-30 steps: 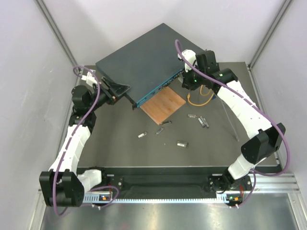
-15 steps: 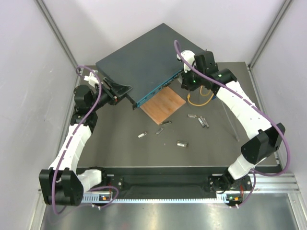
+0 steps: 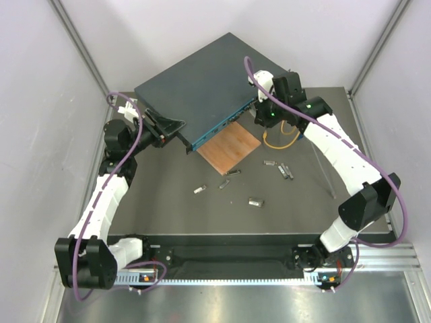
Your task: Insert the plug into the switch port
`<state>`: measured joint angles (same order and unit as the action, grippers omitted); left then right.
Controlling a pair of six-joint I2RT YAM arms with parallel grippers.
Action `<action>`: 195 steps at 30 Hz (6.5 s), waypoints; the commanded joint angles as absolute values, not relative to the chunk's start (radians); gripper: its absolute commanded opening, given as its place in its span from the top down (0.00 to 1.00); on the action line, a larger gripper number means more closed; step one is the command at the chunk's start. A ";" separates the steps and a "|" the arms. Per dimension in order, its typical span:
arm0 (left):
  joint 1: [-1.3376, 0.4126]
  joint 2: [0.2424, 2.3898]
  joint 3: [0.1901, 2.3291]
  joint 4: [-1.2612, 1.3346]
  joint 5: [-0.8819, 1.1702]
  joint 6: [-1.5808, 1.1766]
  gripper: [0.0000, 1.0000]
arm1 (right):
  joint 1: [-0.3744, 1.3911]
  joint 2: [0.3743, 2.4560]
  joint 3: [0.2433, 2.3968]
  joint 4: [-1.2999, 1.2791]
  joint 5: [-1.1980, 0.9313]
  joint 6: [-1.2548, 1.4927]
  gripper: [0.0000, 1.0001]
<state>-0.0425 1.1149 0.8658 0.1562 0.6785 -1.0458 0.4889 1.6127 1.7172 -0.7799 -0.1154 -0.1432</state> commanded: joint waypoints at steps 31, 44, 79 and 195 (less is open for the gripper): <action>-0.069 1.137 0.891 0.201 0.650 -0.966 1.00 | 0.503 1.589 1.753 -0.727 -0.149 -0.141 1.00; -0.069 1.141 0.888 0.204 0.653 -0.966 1.00 | 0.505 1.592 1.735 -0.715 -0.138 -0.150 1.00; -0.069 1.154 0.885 0.202 0.653 -0.963 1.00 | 0.517 1.689 1.893 -0.552 -0.235 -0.120 1.00; 0.097 1.054 0.927 0.245 0.644 -0.963 0.01 | 0.377 1.261 1.208 -0.777 -0.538 -0.602 0.19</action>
